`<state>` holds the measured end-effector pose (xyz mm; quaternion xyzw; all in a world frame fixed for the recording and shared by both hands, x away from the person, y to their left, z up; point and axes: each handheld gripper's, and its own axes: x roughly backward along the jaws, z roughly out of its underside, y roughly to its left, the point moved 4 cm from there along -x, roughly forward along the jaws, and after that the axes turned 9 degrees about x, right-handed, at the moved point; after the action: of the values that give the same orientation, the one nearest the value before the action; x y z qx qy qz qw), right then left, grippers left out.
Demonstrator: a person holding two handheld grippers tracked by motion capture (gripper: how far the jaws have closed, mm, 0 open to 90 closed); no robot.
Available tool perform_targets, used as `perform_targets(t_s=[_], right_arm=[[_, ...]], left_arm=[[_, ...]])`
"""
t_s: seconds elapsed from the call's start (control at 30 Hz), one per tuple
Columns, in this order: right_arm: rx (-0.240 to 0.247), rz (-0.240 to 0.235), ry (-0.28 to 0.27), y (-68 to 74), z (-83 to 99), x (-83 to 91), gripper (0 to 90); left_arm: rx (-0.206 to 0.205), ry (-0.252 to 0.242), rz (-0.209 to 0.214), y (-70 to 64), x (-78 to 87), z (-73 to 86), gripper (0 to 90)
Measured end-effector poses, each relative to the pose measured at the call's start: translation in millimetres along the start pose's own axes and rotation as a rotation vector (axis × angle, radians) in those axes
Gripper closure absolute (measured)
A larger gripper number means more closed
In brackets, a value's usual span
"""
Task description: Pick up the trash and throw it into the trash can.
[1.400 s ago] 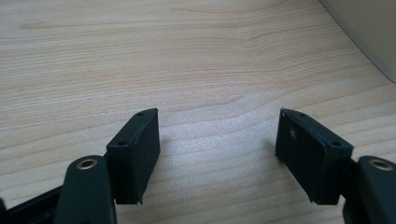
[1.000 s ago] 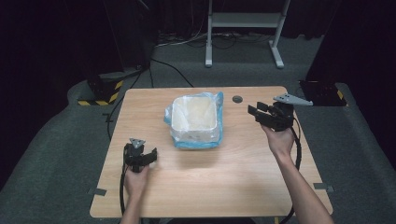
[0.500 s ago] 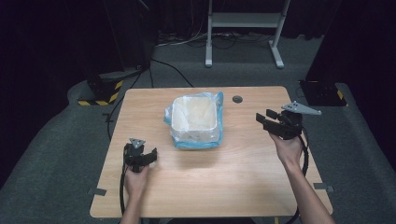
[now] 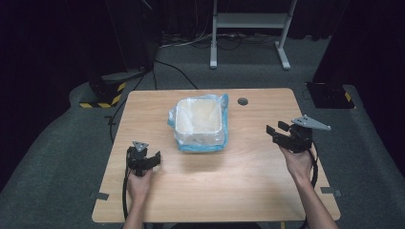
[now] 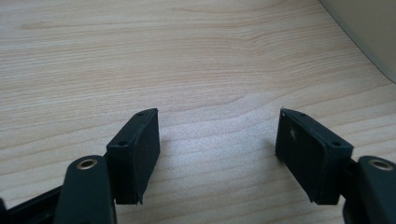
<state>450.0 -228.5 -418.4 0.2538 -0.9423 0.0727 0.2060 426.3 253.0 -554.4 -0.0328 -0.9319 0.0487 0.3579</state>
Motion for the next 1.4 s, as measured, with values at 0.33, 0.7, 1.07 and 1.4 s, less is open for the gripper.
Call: perform_targets(t_s=[0.33,0.7,1.07,1.4], right_arm=[[-0.036,0.029,0.063,-9.6,47.3,-11.1,44.3],[-0.030,0.087,0.146,-17.8,84.7,-24.8,44.8],[-0.020,0.146,0.247,-28.0,113.4,-40.7,45.2],[0.016,0.162,0.287,-27.1,123.8,-46.7,44.7]], left_arm=[[0.000,0.000,0.000,0.0,0.0,0.0,30.3],[0.001,0.001,0.001,-0.1,0.0,0.0,30.3],[0.002,0.000,0.000,-0.2,0.0,0.0,30.3],[0.002,0.000,0.000,-0.2,0.0,0.1,30.3]])
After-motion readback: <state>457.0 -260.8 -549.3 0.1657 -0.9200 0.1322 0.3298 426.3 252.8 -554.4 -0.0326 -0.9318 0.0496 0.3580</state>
